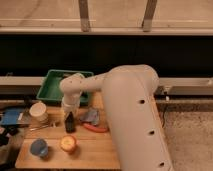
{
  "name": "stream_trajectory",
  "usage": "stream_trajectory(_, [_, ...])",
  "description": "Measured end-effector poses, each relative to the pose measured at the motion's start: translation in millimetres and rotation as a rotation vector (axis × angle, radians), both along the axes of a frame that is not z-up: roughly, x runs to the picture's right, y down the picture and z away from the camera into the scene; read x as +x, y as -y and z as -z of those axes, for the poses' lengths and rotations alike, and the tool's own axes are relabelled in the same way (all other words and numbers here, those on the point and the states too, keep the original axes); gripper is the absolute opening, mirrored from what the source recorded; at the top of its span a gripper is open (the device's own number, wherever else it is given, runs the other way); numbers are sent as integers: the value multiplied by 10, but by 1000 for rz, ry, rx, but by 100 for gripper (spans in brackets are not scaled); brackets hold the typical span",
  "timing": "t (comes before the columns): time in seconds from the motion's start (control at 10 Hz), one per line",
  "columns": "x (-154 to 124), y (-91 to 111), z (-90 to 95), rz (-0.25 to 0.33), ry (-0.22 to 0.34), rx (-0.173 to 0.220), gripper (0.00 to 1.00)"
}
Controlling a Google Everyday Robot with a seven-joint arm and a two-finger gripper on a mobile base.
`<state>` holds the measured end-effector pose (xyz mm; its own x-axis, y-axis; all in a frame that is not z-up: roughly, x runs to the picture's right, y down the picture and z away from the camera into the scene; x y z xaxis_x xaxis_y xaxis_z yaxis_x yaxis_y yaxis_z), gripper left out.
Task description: Place eraser in table surface
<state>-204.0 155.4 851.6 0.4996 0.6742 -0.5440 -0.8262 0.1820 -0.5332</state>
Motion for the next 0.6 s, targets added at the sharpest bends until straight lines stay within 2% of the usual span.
stream_trajectory(0.6, [90, 120, 99, -9, -18, 50, 79])
